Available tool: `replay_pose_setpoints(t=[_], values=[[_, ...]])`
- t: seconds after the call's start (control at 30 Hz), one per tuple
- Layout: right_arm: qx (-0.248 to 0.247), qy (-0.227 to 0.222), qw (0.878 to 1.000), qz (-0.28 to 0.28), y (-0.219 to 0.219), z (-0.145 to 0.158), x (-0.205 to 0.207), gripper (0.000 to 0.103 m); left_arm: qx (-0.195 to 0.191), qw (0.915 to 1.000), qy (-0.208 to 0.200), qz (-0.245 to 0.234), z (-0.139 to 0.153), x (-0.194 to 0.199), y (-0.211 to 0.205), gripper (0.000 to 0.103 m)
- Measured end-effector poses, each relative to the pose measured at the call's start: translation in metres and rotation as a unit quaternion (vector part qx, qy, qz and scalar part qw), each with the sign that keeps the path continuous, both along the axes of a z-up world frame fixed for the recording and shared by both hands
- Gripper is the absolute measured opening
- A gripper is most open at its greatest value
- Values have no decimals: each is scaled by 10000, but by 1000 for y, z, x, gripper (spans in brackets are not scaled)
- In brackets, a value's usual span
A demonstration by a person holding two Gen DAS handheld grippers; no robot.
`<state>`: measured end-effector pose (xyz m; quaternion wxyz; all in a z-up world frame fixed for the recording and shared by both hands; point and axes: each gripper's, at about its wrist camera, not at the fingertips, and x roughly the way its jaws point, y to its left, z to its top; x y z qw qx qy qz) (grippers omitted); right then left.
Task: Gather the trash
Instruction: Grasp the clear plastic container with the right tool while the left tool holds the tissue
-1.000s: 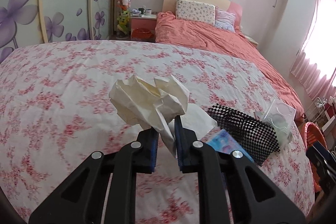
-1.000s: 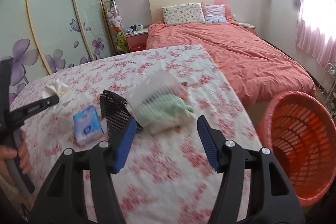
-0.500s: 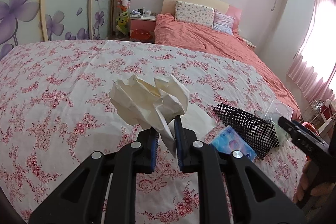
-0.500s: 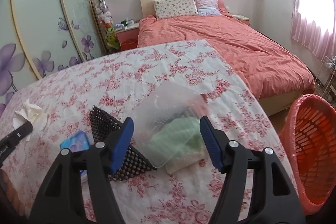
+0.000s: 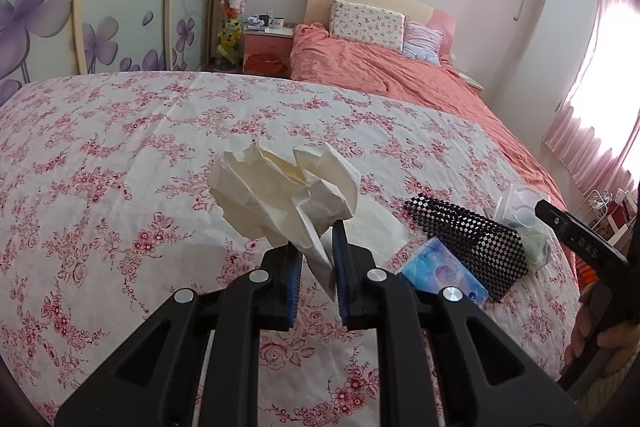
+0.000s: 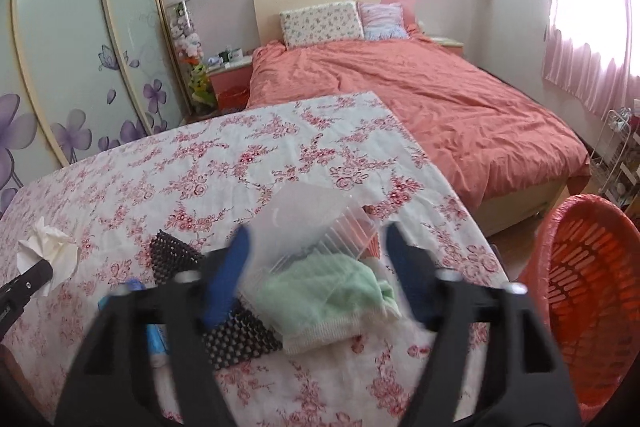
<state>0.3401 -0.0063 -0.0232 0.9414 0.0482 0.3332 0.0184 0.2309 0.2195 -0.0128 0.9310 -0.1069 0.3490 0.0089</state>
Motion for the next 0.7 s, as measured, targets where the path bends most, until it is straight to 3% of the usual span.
replay_pose_setpoints(t=[0.2,0.5,0.7], values=[[-271,159,9995,56,18,-8,4,76,-34,10000,-18,-29,1,-3,1,14],[-122,488,9987,-11,21,-22,24,78,-95,9999,-40,-29,1,-3,5,14],[90,343,9989,294,26,-17,26,62,-136,9999,-15,-43,-2,-2,3,14]])
